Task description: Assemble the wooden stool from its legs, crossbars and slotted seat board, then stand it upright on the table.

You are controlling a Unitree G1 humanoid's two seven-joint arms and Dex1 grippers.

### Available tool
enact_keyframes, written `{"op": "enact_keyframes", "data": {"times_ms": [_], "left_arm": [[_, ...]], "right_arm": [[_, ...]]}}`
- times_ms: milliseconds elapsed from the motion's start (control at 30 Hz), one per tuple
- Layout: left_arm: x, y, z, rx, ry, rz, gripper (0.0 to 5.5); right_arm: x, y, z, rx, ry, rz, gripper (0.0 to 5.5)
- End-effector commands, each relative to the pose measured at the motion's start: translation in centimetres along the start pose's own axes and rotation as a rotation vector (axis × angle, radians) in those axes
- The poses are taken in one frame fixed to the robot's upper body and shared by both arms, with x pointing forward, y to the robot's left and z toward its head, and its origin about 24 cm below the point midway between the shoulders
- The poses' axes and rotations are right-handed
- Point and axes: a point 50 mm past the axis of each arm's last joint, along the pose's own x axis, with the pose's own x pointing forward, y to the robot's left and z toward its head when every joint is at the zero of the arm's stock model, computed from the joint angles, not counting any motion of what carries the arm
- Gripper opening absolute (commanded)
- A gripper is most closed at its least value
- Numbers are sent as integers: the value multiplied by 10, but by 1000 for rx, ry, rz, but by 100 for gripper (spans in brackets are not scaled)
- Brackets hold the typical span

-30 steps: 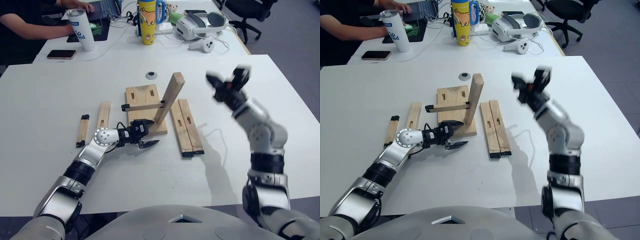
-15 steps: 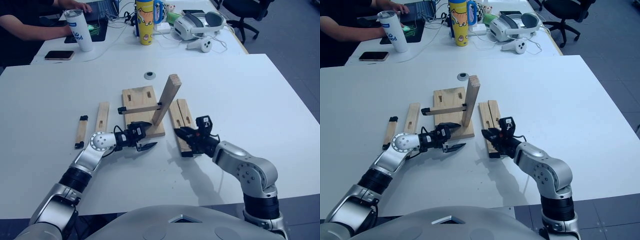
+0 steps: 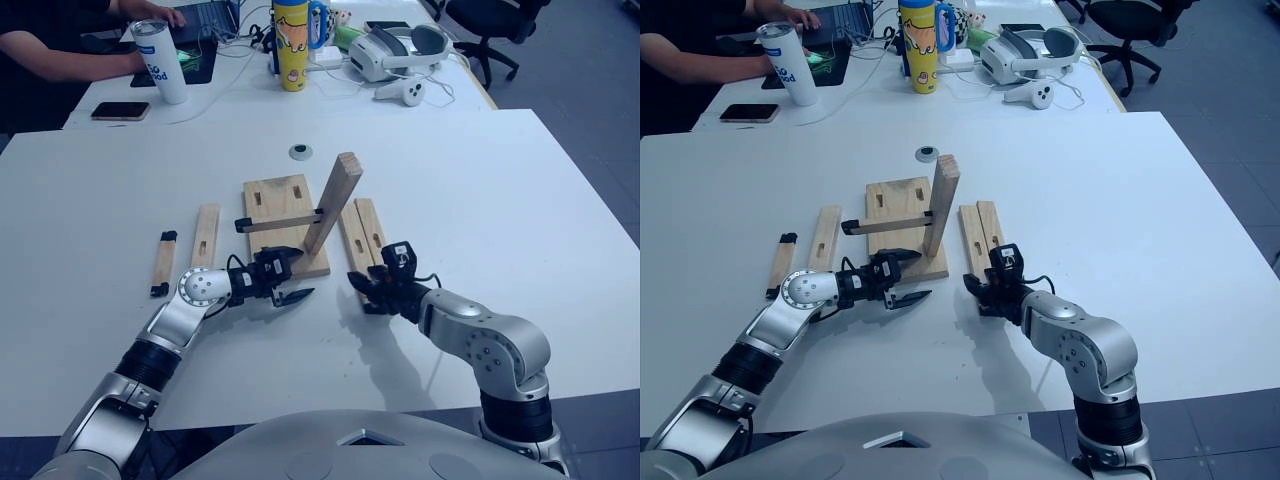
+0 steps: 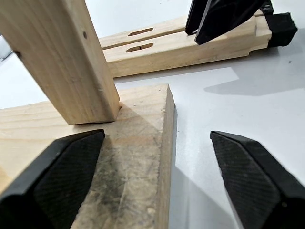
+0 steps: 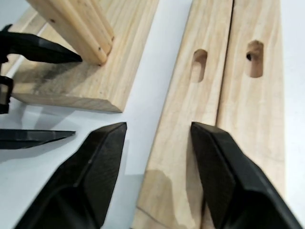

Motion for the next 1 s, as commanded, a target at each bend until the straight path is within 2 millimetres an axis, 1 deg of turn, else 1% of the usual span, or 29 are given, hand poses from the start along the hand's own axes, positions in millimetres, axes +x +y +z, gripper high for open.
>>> {"op": "enact_keyframes", "data": {"times_ms": [33,233,367,467,567,633,667,800,833,900,933,1000], "left_arm": [[0,-42,-46,-178,200,-122,409],[4,-44,-45,-190,191,-118,409],[5,-43,-44,-191,188,-117,409],[7,-43,-42,-192,184,-119,409],[9,-44,-41,-195,180,-116,409],[11,-44,-40,-198,174,-115,409],[12,-44,-39,-198,172,-116,409],[15,-45,-39,-198,168,-119,409],[15,-44,-38,-195,167,-120,409],[18,-42,-37,-189,161,-125,409],[19,-42,-36,-187,157,-128,409],[20,-41,-35,-179,153,-137,409]], "right_arm": [[-1,-4,1,-59,15,-37,252],[3,-12,-11,-38,102,-81,252],[7,-3,-9,-27,117,-33,252],[10,2,-8,-82,151,-24,252],[16,-4,-18,-209,265,-141,252],[19,-6,-22,-229,304,-163,252],[19,-7,-23,-208,307,-165,252],[22,-9,-25,-214,320,-159,252],[22,-8,-25,-213,321,-150,233],[23,-8,-25,-194,319,-140,212],[23,-9,-24,-188,310,-143,211],[24,-9,-15,-159,244,-145,211]]}}
